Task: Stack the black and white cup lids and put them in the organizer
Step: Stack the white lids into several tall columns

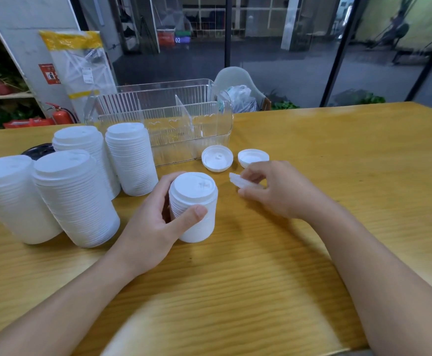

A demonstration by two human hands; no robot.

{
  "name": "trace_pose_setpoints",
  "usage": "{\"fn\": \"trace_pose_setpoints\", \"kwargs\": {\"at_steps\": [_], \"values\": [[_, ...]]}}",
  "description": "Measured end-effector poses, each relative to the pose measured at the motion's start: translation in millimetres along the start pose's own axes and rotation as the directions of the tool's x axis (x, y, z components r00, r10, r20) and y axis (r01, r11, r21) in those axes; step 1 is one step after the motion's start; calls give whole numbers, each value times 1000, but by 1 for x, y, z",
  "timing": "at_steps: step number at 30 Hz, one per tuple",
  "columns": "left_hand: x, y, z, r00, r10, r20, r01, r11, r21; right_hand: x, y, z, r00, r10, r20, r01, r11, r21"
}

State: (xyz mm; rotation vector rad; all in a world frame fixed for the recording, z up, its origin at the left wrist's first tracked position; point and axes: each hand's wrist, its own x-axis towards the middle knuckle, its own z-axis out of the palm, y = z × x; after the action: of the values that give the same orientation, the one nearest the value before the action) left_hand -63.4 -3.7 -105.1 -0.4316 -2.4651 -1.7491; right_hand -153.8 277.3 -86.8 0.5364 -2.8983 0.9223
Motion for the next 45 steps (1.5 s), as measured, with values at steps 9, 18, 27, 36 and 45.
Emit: {"fn": "trace_pose_setpoints", "kwargs": {"at_steps": [9,18,27,36,45], "values": [[-1,0,1,1000,-1,-3,1,1000,-11,10,1,17,977,153,-151,-65,880,470],[-1,3,1,1000,3,-1,-3,1000,-2,8,3,18,967,248,-58,-207,897,391],[-1,1,1,1000,0,0,0,1000,10,3,-4,15,991,130,14,-131,977,171],[-4,4,5,999,10,36,-10,1000,15,-14,-50,6,978,-65,-200,162,840,518],[0,-1,4,999,4,35,-5,1000,22,-28,-62,16,967,-223,-124,253,898,361]]}}
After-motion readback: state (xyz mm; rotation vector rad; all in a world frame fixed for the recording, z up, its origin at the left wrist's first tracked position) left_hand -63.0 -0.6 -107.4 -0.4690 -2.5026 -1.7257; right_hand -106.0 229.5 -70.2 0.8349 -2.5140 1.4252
